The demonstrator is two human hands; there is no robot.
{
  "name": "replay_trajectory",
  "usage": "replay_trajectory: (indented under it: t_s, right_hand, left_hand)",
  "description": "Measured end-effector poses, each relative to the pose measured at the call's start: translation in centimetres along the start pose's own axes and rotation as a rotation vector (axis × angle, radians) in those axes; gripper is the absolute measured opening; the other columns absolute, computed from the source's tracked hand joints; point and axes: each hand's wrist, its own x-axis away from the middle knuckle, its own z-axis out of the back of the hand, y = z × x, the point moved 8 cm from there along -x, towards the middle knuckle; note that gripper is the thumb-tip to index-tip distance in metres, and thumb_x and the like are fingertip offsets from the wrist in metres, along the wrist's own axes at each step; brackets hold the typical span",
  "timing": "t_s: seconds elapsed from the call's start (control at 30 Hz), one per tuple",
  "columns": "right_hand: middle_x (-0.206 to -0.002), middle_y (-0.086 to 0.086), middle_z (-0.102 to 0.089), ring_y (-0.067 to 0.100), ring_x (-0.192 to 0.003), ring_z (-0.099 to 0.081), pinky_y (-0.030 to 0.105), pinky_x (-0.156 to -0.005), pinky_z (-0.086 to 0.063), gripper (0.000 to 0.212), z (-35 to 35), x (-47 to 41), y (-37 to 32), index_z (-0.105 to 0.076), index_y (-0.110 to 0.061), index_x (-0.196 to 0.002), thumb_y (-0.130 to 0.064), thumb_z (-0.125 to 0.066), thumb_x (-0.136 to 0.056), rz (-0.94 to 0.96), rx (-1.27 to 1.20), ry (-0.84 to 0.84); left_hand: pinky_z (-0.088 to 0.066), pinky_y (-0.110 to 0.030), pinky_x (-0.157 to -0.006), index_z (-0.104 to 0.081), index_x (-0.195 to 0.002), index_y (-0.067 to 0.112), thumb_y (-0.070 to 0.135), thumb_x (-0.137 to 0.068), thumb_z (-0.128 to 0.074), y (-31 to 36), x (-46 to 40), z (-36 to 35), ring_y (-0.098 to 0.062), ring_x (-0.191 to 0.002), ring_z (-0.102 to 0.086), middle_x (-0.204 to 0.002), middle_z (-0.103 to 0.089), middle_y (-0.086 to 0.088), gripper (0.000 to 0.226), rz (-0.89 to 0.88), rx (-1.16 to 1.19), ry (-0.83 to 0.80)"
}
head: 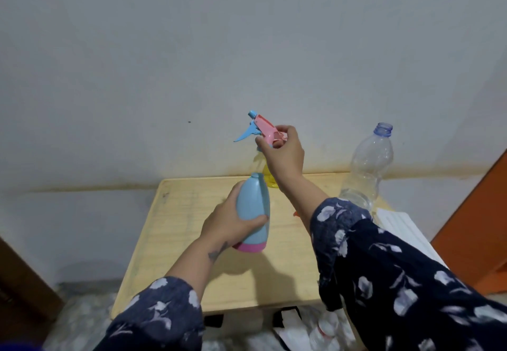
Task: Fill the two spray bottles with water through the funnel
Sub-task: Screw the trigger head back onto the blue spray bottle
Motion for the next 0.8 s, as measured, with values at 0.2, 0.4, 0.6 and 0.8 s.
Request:
replay_trajectory:
  t_s: [0.2, 0.4, 0.6, 0.8]
  right_hand:
    - [-0.072, -0.007, -0.06, 0.011, -0.071, -0.062, 0.025, -0.065, -0.047, 0.037, -0.7, 1.2, -0.6, -0.048, -0.027, -0.105, -0.03, -0.073, -0.079, -0.003, -0.03, -0.069]
    - [-0.095, 0.006, -0.068, 0.019, -0.096, -0.065, 0.041, -0.091, -0.052, 0.038, -1.0, 0.7, -1.8, -0.046, -0.022, -0.114, -0.02, -0.069, -0.084, -0.112, -0.102, -0.357]
    - [-0.111, 0.023, -0.065, 0.025, -0.093, -0.065, 0.034, -0.085, -0.054, 0.05, -0.9, 0.2, -4.1, -0.042, -0.021, -0.12, 0.002, -0.067, -0.083, -0.158, -0.191, -0.624]
    - [-0.096, 0.016, -0.05, 0.025, -0.086, -0.052, 0.046, -0.09, -0.05, 0.061, -0.7, 0.5, -5.0, -0.047, -0.033, -0.123, -0.016, -0.079, -0.074, -0.019, -0.076, -0.523]
  left_hand:
    - [-0.059, -0.042, -0.072, -0.024, -0.123, 0.067, 0.064, -0.058, -0.065, 3.1, -1.6, 2.0, -0.01, -0.09, -0.064, -0.107, -0.061, 0.022, 0.077, -0.057, 0.044, 0.035]
    - [-0.059, -0.044, -0.077, -0.032, -0.11, 0.071, 0.06, -0.058, -0.071, 4.0, -2.1, 3.5, -0.013, -0.093, -0.064, -0.107, -0.061, 0.02, 0.065, -0.089, 0.116, 0.007]
    - [-0.054, -0.023, -0.061, -0.038, -0.126, 0.052, 0.058, -0.055, -0.073, 5.3, -1.8, 3.8, -0.014, -0.094, -0.064, -0.111, -0.059, 0.011, 0.079, -0.125, 0.228, -0.087]
    - [-0.055, -0.025, -0.063, -0.042, -0.125, 0.043, 0.051, -0.062, -0.075, 6.0, -1.7, 3.5, -0.016, -0.096, -0.064, -0.112, -0.06, 0.008, 0.072, -0.145, 0.244, -0.097]
